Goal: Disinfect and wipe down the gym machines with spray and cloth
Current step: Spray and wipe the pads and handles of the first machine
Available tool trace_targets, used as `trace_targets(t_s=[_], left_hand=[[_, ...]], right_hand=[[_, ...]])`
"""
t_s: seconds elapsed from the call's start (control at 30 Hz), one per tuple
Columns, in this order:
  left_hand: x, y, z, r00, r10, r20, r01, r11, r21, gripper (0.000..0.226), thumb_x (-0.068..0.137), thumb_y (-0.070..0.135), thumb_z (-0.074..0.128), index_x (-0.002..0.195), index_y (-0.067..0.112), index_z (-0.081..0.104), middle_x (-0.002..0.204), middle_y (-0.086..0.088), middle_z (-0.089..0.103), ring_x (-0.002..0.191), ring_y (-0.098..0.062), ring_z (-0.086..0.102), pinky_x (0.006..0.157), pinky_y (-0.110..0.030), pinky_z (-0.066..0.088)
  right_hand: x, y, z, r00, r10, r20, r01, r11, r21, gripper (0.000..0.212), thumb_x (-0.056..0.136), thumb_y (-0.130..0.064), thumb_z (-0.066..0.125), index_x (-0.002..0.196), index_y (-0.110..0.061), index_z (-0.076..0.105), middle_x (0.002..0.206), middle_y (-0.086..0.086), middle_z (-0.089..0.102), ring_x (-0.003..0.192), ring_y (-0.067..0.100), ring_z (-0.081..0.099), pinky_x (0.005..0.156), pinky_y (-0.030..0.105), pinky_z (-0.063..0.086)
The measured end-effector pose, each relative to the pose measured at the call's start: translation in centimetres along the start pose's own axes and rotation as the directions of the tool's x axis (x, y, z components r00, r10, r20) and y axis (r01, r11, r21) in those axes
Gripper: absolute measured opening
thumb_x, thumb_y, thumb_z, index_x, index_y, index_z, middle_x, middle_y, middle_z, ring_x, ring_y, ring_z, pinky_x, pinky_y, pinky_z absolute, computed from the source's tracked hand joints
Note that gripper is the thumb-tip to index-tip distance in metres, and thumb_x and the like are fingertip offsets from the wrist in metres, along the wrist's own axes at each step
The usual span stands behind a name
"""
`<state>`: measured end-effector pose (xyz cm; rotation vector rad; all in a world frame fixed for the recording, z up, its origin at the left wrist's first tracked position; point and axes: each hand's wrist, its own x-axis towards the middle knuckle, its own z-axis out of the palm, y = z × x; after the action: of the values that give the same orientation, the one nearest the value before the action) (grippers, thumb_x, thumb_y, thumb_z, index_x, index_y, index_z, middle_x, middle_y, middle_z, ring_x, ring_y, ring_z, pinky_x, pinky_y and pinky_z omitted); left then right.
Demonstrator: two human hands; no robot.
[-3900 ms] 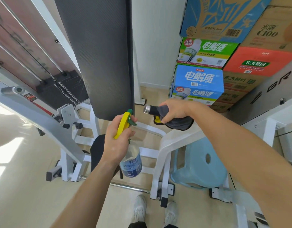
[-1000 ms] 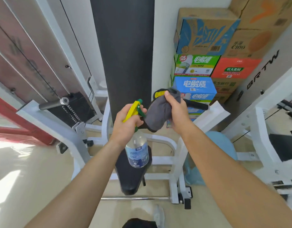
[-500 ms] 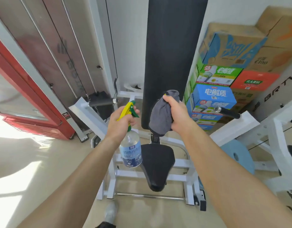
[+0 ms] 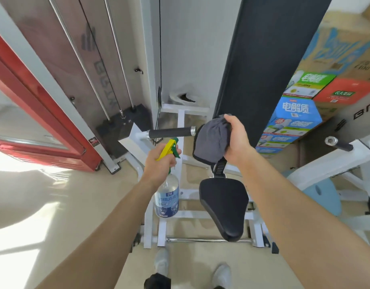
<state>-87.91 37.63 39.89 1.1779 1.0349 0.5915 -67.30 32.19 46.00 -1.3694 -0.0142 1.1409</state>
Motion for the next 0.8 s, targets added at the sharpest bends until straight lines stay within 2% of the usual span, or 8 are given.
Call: trace_targets(t_s=[0.2,0.3,0.4,0.53,0.6,0.67,0.73,0.8], left_hand=[[2.7,-1.6,-0.8,0.998,-0.029,0.053,0.029,1.000,-0.006,0.038,0.058,0.015,0.058,0.092,0.021,0.074,0.099,-0.004,0.074,0.101,-0.035,0.065,0.098,-0.049,0.055],[3.4,-1.6,-0.7,0.994,-0.027,0.107,0.030,0.999,-0.024,0.036,0.062,0.010,0.056,0.095,0.017,0.069,0.096,0.001,0.072,0.085,-0.022,0.057,0.076,-0.033,0.046],[3.8,-1.5,-0.5,0.992,-0.047,0.119,0.057,0.995,-0.080,0.033,0.062,0.006,0.053,0.089,0.018,0.068,0.092,-0.003,0.070,0.082,-0.019,0.054,0.071,-0.032,0.041],[3.7,-2.0,-0.5,0.990,-0.078,0.120,0.088,0.993,-0.076,0.032,0.066,0.006,0.052,0.089,0.020,0.069,0.090,-0.002,0.071,0.089,-0.021,0.061,0.084,-0.046,0.052],[3.6,-2.2,-0.7,0.989,-0.087,0.116,0.099,0.990,-0.101,0.034,0.076,-0.002,0.052,0.098,0.016,0.069,0.097,-0.001,0.073,0.095,-0.020,0.063,0.091,-0.047,0.053],[3.4,-2.5,-1.1,0.990,-0.098,0.097,0.111,0.984,-0.142,0.039,0.082,-0.011,0.047,0.104,0.013,0.068,0.104,-0.002,0.074,0.100,-0.020,0.063,0.089,-0.044,0.053],[3.2,-2.8,-1.9,0.993,-0.097,0.065,0.106,0.982,-0.156,0.039,0.077,-0.007,0.049,0.105,0.013,0.069,0.109,-0.005,0.074,0.106,-0.025,0.066,0.092,-0.043,0.056],[3.0,-3.0,-2.9,0.997,-0.070,0.027,0.074,0.987,-0.146,0.043,0.066,0.003,0.051,0.103,0.015,0.070,0.111,-0.007,0.075,0.112,-0.030,0.067,0.097,-0.049,0.055]], right_hand=[[1.6,0.6,0.8,0.997,-0.021,-0.072,0.021,1.000,0.011,0.022,0.093,-0.035,0.061,0.092,-0.016,0.072,0.101,0.004,0.075,0.095,0.022,0.072,0.090,0.035,0.054],[1.7,0.5,1.0,0.997,-0.026,-0.069,0.025,1.000,-0.006,0.023,0.096,-0.030,0.058,0.083,-0.018,0.072,0.080,0.000,0.075,0.076,0.016,0.073,0.077,0.030,0.053],[1.3,0.6,1.6,0.992,-0.037,-0.124,0.027,0.996,-0.084,0.018,0.095,-0.030,0.059,0.090,-0.016,0.070,0.084,0.001,0.075,0.080,0.017,0.071,0.076,0.031,0.054],[2.2,0.8,2.5,0.940,-0.319,-0.120,0.248,0.882,-0.400,0.013,0.098,-0.026,0.057,0.105,-0.016,0.063,0.097,0.000,0.069,0.089,0.012,0.067,0.083,0.029,0.055],[2.4,0.7,3.7,0.876,-0.483,-0.003,0.390,0.711,-0.584,0.013,0.103,-0.027,0.050,0.114,-0.021,0.056,0.097,-0.009,0.063,0.088,0.000,0.061,0.073,0.013,0.046],[3.3,0.7,4.9,0.801,-0.570,0.185,0.492,0.449,-0.746,0.021,0.105,-0.029,0.045,0.124,-0.023,0.052,0.109,-0.010,0.062,0.094,0.000,0.058,0.076,0.010,0.041],[5.1,1.3,6.0,0.762,-0.507,0.404,0.528,0.124,-0.840,0.036,0.105,-0.030,0.042,0.139,-0.020,0.046,0.130,-0.001,0.058,0.110,0.011,0.055,0.090,0.023,0.042],[6.9,2.8,6.8,0.758,-0.281,0.589,0.511,-0.306,-0.803,0.042,0.106,-0.036,0.037,0.144,-0.020,0.040,0.135,0.008,0.055,0.114,0.026,0.057,0.088,0.038,0.047]])
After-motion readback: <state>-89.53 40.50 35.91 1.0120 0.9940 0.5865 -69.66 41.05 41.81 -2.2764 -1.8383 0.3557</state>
